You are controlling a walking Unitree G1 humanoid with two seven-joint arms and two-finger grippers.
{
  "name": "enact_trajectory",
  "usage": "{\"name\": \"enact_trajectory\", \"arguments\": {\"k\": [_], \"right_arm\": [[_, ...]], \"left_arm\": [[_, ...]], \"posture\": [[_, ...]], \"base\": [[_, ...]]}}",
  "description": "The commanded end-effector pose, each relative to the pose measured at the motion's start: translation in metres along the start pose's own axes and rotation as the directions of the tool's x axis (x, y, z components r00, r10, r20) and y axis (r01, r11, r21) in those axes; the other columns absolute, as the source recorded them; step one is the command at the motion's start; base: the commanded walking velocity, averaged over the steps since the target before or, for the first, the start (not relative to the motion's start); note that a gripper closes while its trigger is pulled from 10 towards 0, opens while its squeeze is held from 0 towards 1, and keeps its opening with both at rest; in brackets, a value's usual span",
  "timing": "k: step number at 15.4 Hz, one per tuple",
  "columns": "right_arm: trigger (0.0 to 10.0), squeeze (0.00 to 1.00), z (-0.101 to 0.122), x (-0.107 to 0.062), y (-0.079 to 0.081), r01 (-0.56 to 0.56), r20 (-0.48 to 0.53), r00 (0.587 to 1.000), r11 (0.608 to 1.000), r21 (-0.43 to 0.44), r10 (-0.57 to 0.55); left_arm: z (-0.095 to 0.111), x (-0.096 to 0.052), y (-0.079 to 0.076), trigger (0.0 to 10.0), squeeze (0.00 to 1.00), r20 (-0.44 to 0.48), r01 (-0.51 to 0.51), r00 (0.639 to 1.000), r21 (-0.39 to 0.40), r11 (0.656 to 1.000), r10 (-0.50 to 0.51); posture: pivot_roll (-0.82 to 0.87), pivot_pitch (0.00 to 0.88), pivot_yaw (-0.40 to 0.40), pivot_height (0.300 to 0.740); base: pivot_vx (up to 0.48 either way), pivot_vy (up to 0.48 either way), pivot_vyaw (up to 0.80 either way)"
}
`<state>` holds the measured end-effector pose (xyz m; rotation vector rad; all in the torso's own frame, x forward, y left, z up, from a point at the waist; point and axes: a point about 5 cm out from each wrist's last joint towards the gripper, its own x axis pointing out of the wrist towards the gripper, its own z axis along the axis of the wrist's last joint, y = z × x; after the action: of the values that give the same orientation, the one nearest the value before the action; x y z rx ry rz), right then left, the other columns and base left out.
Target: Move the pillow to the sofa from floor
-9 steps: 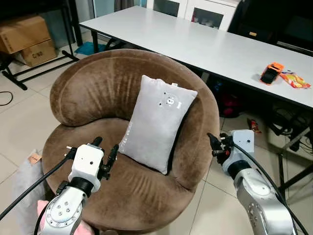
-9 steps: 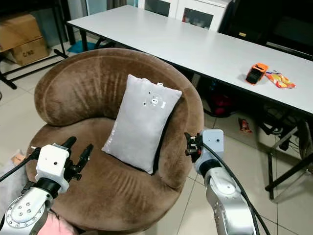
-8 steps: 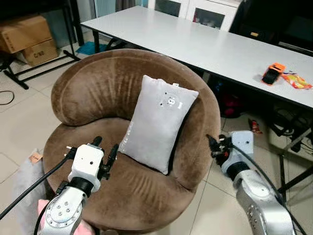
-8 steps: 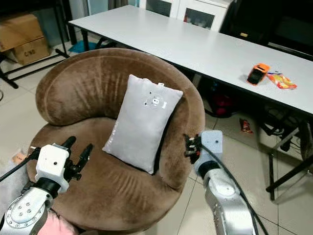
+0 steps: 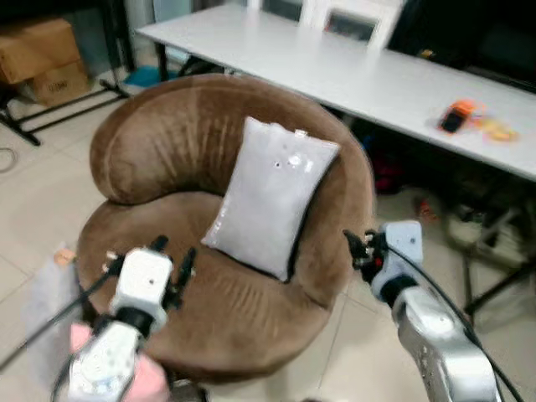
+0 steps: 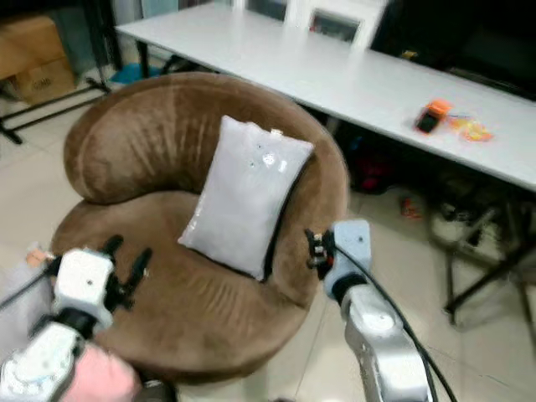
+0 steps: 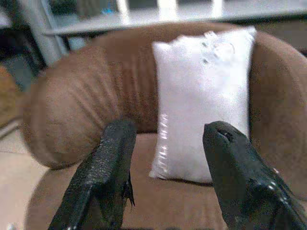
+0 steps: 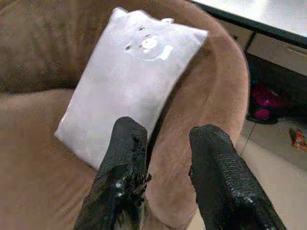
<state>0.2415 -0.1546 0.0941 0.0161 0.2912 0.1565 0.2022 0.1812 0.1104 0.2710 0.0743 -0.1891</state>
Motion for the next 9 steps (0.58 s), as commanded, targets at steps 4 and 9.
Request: {"name": "enact_trajectory", "arguments": {"k": [4, 9], "right_arm": [[10.0, 0.0, 0.004, 0.002, -0.003, 0.014, 0.002, 1.0, 0.999, -0.03, -0.013], [10.0, 0.0, -0.008, 0.0, -0.008, 0.024, -0.022, 0.999, 0.997, -0.078, -0.026]], "left_arm": [[-0.002, -0.003, -0.004, 10.0, 0.0, -0.011, -0.004, 1.0, -0.011, 1.0, 0.004], [-0.004, -0.006, -0.003, 10.0, 0.0, -0.017, -0.034, 0.999, -0.023, 0.999, 0.033]], "posture": [[0.05, 0.0, -0.101, 0.74], [0.07, 0.0, -0.121, 0.74]], "base": [[-0.28, 0.0, 0.0], [0.0, 0.141, 0.0]]}}
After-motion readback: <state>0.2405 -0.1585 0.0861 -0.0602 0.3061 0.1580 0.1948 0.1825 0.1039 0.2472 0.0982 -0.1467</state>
